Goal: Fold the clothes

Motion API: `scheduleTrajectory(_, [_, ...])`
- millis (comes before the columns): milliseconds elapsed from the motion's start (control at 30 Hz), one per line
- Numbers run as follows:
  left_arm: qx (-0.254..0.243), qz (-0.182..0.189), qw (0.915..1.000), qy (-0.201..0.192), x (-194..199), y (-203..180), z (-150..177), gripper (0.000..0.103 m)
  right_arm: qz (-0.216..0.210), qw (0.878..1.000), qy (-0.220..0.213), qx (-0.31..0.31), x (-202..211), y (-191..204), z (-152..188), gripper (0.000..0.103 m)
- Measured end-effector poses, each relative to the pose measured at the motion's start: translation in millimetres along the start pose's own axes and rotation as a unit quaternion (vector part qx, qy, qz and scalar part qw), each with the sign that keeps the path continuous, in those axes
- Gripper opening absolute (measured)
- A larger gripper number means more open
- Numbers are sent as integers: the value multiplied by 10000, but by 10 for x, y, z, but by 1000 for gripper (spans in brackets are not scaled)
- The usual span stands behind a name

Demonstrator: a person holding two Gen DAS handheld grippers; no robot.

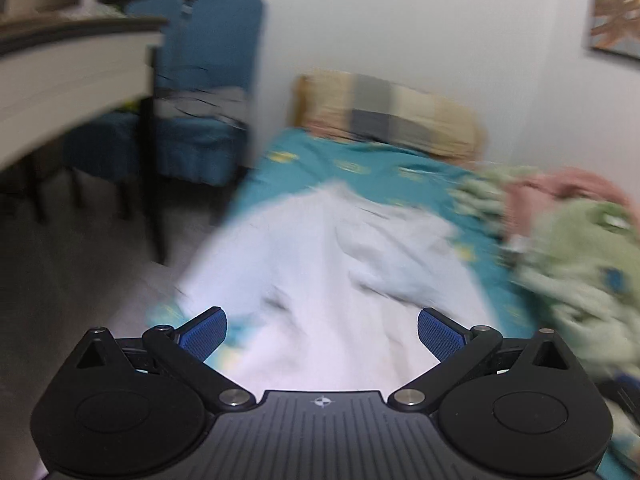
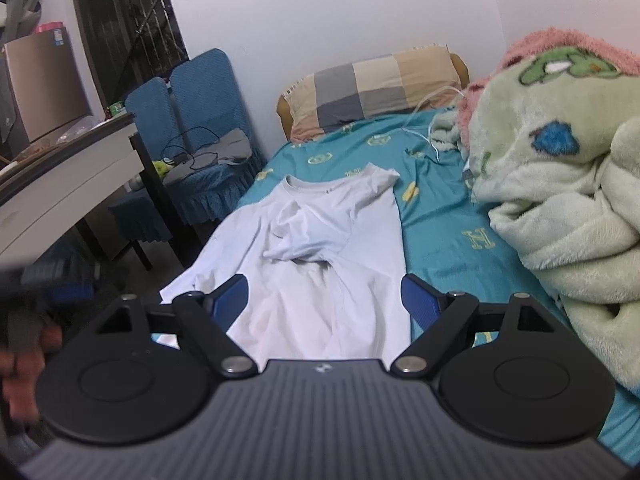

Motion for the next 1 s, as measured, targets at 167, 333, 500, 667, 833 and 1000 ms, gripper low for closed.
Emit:
scheduleTrajectory(167, [1028,-64,9939,384,-709,626,-96,99,17,9997,246,-36,-168,-40,81,85])
scheduleTrajectory(333, [2738,318,9562,982,-1318,1271,245,84,39,9984,571,-37,-402,-35,174,85])
scheduleTrajectory(500, [3532,655,9271,1071,-1556,1549,480,79,45,9960,889,-44,-651,-12,268,85])
scheduleTrajectory(667, [3634,633,9266,730,-1665,1723,415,62,62,9935,1137,10,-869,39,346,85])
scheduleTrajectory(833, [3580,449,9313,490,-1775,1830,301,7,79,9922,1247,34,-930,42,397,85])
scheduleTrajectory(1000, [2720,140,9622,-42,-1579,1761,-62,4,113,9922,1240,-45,-942,16,376,85])
Point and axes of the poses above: each gripper's, at about its wrist camera, not at the fingertips, and x roughly against the way its jaws point, y to its left, z to its underside, the point moved 7 cm from there along -x, roughly the way its jaws point, and after that the axes turned 8 degrees about z, right-handed, at the moved point
